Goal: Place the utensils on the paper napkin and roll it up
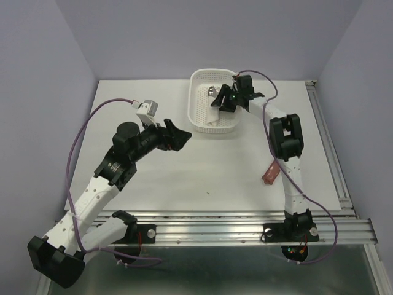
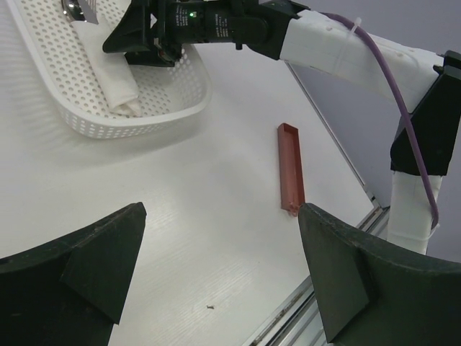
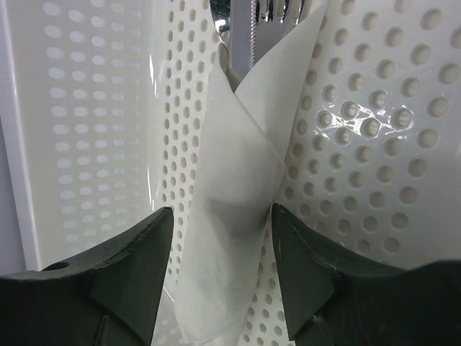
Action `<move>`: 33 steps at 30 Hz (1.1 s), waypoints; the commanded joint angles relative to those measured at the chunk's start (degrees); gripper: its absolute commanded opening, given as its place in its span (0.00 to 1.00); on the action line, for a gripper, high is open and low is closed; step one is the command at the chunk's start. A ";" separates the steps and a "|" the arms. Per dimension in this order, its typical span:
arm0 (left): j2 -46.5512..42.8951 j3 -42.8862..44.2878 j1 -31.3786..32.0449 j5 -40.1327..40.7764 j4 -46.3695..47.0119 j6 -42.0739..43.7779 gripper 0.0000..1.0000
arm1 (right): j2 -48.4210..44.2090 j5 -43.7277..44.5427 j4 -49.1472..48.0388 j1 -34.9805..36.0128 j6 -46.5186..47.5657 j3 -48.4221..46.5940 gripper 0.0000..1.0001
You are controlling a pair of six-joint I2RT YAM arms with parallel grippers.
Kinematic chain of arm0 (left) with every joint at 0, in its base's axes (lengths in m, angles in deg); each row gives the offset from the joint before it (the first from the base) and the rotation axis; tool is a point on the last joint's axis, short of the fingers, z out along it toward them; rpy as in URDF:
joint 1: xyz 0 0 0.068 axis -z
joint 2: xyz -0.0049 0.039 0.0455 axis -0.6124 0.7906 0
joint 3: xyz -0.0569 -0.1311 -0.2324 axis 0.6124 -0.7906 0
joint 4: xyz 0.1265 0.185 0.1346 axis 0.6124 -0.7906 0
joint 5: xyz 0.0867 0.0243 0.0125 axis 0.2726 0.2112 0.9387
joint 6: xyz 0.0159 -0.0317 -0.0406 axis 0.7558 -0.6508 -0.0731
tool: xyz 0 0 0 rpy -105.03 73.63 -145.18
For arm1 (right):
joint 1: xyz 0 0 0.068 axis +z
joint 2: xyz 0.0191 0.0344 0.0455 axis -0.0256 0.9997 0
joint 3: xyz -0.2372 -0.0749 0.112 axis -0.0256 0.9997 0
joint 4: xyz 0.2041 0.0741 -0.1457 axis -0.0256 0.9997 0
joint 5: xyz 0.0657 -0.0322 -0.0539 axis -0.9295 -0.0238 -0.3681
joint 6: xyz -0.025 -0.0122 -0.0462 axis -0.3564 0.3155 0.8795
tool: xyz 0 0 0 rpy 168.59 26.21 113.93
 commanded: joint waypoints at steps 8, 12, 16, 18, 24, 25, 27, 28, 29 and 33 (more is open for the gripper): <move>-0.95 5.01 -0.13 3.23 -0.31 1.26 0.99 | -9.17 2.76 1.55 -0.59 3.28 -0.71 0.82; -0.78 7.28 -0.13 6.13 -3.12 2.22 0.99 | -12.32 2.76 4.19 -0.59 3.55 -1.16 0.86; -0.51 11.07 -0.13 9.38 -5.85 4.24 0.99 | -23.00 3.11 5.68 -0.59 4.69 5.50 1.00; -0.51 12.82 -0.13 10.35 -6.03 4.68 0.99 | -29.09 3.11 5.42 -0.41 5.13 10.68 1.00; 0.01 15.90 -0.21 12.29 -6.90 5.12 0.99 | -56.25 10.56 4.53 0.64 2.50 39.22 1.00; 0.19 16.26 -0.21 12.03 -7.00 5.21 0.99 | -59.76 12.06 4.80 0.73 1.71 41.53 1.00; -0.42 16.52 -0.30 12.20 -7.17 5.21 0.99 | -69.22 14.26 5.86 0.73 1.35 45.93 1.00; -0.69 16.61 -0.22 12.55 -7.52 5.30 0.99 | -72.25 15.49 5.95 0.73 1.09 47.95 1.00; -1.12 16.61 -0.30 12.47 -7.61 5.39 0.99 | -74.89 15.59 6.21 0.73 1.00 49.80 1.00; -4.29 14.95 -0.39 12.47 -7.44 5.39 0.99 | -88.06 16.99 7.97 0.73 0.30 57.62 1.00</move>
